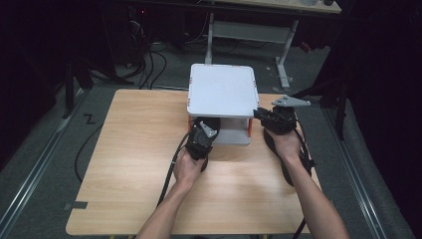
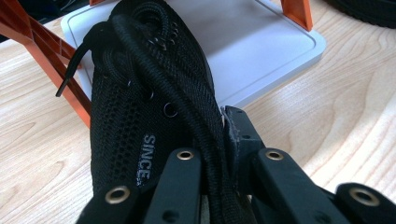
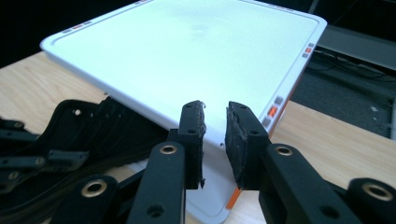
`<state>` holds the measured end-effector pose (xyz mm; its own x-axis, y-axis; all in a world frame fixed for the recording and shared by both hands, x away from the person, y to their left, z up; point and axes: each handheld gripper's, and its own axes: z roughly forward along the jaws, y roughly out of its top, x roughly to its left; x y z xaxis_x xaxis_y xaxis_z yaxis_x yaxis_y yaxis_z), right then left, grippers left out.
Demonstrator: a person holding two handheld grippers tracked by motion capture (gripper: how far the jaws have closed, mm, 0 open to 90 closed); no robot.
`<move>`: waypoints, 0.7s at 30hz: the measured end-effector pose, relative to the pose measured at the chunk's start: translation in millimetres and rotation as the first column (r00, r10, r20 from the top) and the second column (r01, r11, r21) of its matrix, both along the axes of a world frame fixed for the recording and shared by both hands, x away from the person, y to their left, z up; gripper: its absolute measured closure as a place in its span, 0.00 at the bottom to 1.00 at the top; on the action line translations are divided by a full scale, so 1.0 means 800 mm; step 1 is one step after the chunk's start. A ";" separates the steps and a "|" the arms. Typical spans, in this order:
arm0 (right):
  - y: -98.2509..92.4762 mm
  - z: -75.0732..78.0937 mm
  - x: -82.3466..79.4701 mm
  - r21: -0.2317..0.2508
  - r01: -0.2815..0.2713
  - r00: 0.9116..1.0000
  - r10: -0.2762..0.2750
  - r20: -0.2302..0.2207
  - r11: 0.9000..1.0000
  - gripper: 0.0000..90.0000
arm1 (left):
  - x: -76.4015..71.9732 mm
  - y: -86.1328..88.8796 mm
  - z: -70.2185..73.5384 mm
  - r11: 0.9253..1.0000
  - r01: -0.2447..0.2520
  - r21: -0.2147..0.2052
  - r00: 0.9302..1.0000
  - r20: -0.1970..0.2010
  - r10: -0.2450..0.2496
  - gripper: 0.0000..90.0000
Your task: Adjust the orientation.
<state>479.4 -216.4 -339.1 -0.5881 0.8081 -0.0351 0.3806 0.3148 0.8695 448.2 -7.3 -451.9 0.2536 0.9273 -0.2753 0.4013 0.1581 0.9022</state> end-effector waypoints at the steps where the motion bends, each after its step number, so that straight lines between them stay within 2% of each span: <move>1: 0.002 0.000 0.004 -0.004 -0.003 1.000 0.003 0.001 1.000 0.85 | 0.002 -0.001 0.000 1.000 -0.007 -0.005 1.000 0.003 0.007 0.93; 5: 0.015 -0.002 0.023 -0.014 0.017 1.000 -0.017 -0.025 1.000 0.86 | 0.009 -0.001 0.000 0.999 -0.025 -0.024 1.000 0.008 0.025 0.93; 10: 0.019 -0.012 0.037 -0.021 0.032 0.998 -0.033 -0.045 0.999 0.87 | 0.019 -0.005 0.000 0.999 -0.041 -0.009 0.999 0.008 0.041 0.93; 13: 0.018 -0.013 0.039 -0.003 0.032 0.998 -0.032 -0.044 0.999 0.88 | 0.026 -0.009 -0.001 0.999 -0.052 0.002 0.999 0.009 0.052 0.93; 16: 0.017 -0.014 0.038 -0.017 0.019 0.999 -0.020 -0.036 1.000 0.91 | 0.034 -0.010 -0.001 0.998 -0.068 -0.012 0.998 0.013 0.069 0.93; 21: 0.015 -0.014 0.039 -0.017 0.008 0.999 -0.009 -0.041 1.000 0.93 | 0.046 -0.014 -0.005 0.997 -0.074 0.003 0.997 0.011 0.074 0.93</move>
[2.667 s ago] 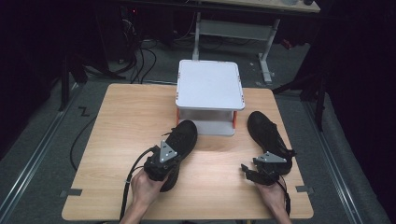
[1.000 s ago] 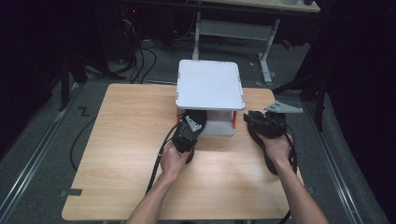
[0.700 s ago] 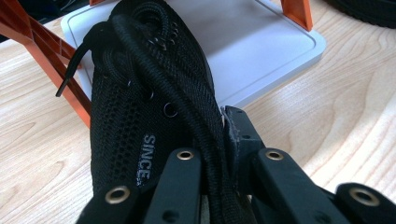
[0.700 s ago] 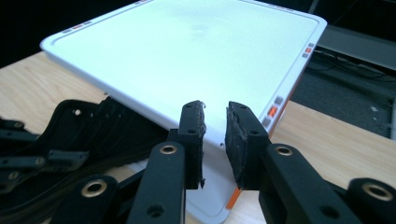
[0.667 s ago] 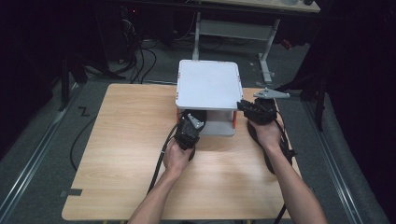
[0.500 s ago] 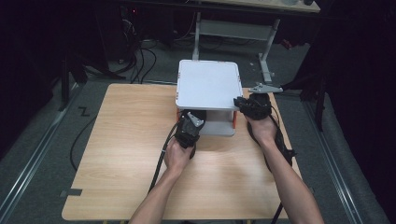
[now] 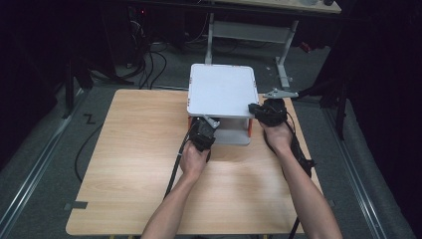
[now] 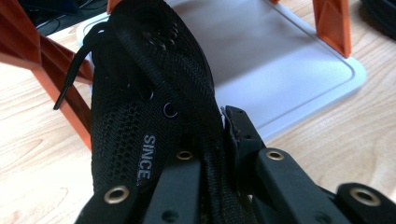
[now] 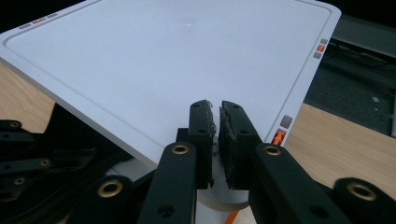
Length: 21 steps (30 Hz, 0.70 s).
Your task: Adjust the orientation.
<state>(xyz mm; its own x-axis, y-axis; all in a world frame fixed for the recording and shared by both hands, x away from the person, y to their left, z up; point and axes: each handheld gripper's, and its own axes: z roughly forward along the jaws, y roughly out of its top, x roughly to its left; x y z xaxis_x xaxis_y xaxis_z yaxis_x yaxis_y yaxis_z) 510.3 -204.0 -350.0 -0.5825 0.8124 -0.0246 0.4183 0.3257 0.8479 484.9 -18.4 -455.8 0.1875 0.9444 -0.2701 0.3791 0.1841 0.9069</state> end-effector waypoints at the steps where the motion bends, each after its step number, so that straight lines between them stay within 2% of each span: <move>1: 0.000 0.000 0.000 0.004 -0.002 1.000 0.002 -0.002 1.000 0.94 | 0.002 0.000 -0.001 1.000 -0.001 0.003 1.000 -0.002 0.001 0.93; 4: -0.001 0.000 0.001 0.006 -0.004 1.000 0.004 -0.004 1.000 0.95 | 0.007 -0.004 -0.004 1.000 -0.004 0.020 1.000 -0.005 0.004 0.92; 8: 0.000 0.000 0.001 -0.002 -0.002 1.000 0.002 0.002 1.000 0.95 | 0.006 -0.004 -0.002 1.000 0.005 0.006 1.000 0.008 -0.005 0.89; 10: 0.000 -0.001 0.001 -0.006 -0.007 1.000 0.007 0.007 1.000 0.95 | 0.004 -0.002 0.005 1.000 0.005 -0.012 1.000 0.026 -0.004 0.82; 14: 0.001 0.000 0.000 -0.012 -0.003 1.000 0.003 0.010 1.000 0.96 | -0.003 0.003 0.018 1.000 0.003 -0.030 0.999 0.052 -0.002 0.61; 18: 0.001 -0.001 0.000 -0.013 -0.005 1.000 0.005 0.010 1.000 0.96 | -0.013 0.010 0.035 0.998 0.015 -0.068 0.997 0.082 -0.009 0.50; 21: 0.001 -0.001 0.000 -0.013 -0.006 1.000 0.006 0.011 1.000 0.96 | -0.024 0.017 0.052 0.993 0.036 -0.112 0.994 0.108 -0.023 0.47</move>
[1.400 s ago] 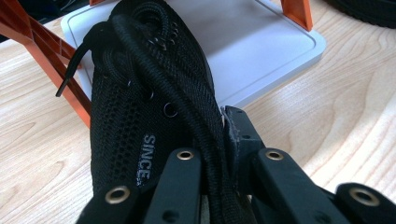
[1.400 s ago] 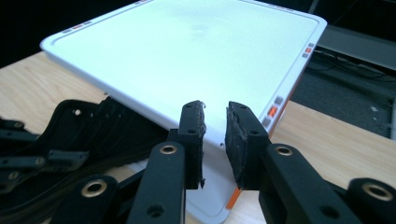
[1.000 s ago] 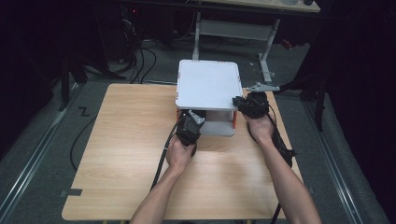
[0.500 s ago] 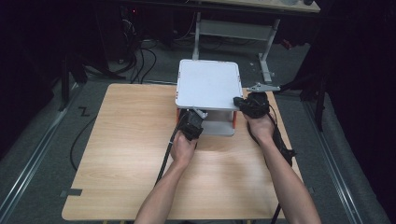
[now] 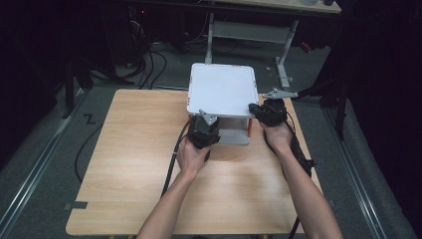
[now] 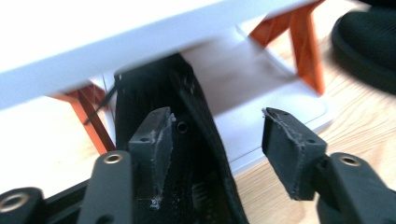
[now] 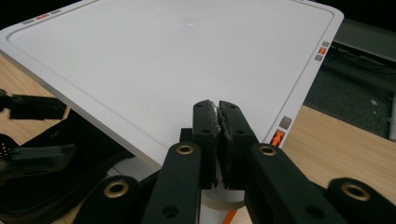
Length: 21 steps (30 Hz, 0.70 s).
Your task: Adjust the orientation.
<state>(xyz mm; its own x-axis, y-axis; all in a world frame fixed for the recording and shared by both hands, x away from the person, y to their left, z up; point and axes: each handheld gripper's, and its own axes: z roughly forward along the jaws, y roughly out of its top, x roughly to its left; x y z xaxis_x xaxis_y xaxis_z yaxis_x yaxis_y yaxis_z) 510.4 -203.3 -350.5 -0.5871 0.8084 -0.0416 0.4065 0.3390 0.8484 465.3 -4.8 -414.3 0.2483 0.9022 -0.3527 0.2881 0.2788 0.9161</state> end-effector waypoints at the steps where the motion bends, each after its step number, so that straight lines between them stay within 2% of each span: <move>1: 0.000 0.000 0.000 -0.001 0.000 1.000 0.000 0.002 1.000 0.96 | -0.003 0.003 0.004 1.000 0.008 -0.008 1.000 0.006 -0.008 0.46; 5: 0.001 0.000 -0.001 -0.004 0.002 1.000 -0.002 0.002 1.000 0.96 | -0.023 0.017 0.018 0.999 0.028 -0.034 0.999 0.032 -0.027 0.45; 9: 0.000 0.000 0.000 -0.002 0.000 1.000 0.000 0.003 1.000 0.96 | -0.040 0.033 0.019 0.999 0.038 -0.036 0.999 0.021 -0.037 0.41; 12: 0.001 0.000 -0.001 -0.003 0.002 1.000 -0.002 0.005 1.000 0.96 | -0.052 0.044 0.009 0.999 0.040 -0.024 0.999 -0.011 -0.041 0.40; 14: 0.001 -0.001 -0.001 -0.004 0.002 1.000 -0.002 0.005 1.000 0.96 | -0.057 0.047 -0.001 0.999 0.049 0.004 0.998 -0.030 -0.049 0.40; 16: 0.001 -0.001 -0.001 -0.007 0.001 1.000 -0.001 0.008 1.000 0.96 | -0.059 0.049 -0.012 0.998 0.058 0.033 0.997 -0.053 -0.056 0.41; 18: 0.002 -0.001 -0.001 -0.010 0.003 1.000 -0.002 0.010 1.000 0.97 | -0.057 0.048 -0.022 0.997 0.059 0.041 0.996 -0.072 -0.056 0.42; 21: 0.002 0.000 -0.002 -0.014 0.003 1.000 -0.003 0.011 1.000 0.97 | -0.051 0.043 -0.033 0.996 0.077 0.050 0.995 -0.074 -0.073 0.58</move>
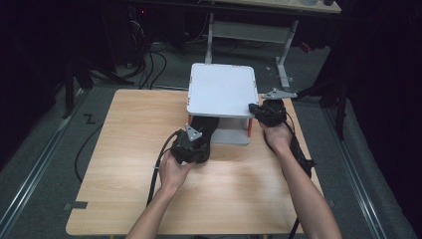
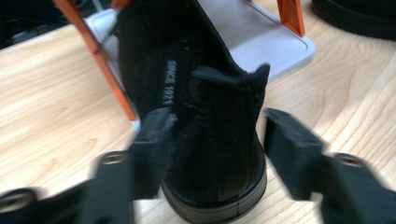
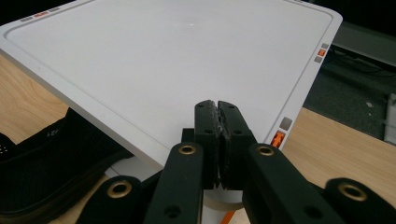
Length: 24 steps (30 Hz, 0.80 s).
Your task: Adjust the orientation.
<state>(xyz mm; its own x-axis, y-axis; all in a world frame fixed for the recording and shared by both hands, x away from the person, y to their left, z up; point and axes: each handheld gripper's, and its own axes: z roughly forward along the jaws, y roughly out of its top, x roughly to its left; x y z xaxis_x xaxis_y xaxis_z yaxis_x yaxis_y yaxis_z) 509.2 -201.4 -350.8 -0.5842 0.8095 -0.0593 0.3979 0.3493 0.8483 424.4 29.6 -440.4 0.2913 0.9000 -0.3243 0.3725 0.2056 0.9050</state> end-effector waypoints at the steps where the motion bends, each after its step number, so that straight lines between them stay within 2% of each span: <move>1: 0.000 0.000 0.000 -0.001 -0.002 1.000 0.002 0.001 1.000 0.98 | 0.003 -0.002 -0.002 1.000 0.009 -0.008 1.000 0.000 -0.009 0.62; 3: 0.000 0.000 0.000 0.000 -0.002 1.000 0.002 0.001 1.000 0.98 | 0.009 -0.008 -0.004 1.000 0.008 -0.003 1.000 -0.002 -0.008 0.75; 5: 0.000 0.000 0.000 -0.002 -0.002 1.000 0.002 0.001 1.000 0.98 | 0.013 -0.016 -0.005 1.000 0.008 0.015 1.000 0.012 -0.008 0.82; 7: 0.000 0.000 0.000 -0.003 -0.004 1.000 0.004 0.002 1.000 0.98 | 0.017 -0.021 -0.004 0.999 -0.006 0.035 1.000 0.025 0.006 0.85; 10: 0.001 0.000 0.001 -0.004 -0.004 1.000 0.004 0.002 1.000 0.99 | 0.027 -0.023 -0.002 0.999 -0.034 0.037 0.999 0.029 0.032 0.87; 15: 0.000 0.000 0.001 -0.004 -0.002 1.000 0.002 0.002 1.000 1.00 | 0.044 -0.029 -0.004 0.996 -0.082 0.018 0.996 0.038 0.081 0.88; 24: 0.000 0.000 0.001 0.000 -0.005 1.000 0.005 0.000 1.000 1.00 | 0.070 -0.038 -0.010 0.984 -0.171 -0.054 0.982 0.070 0.174 0.88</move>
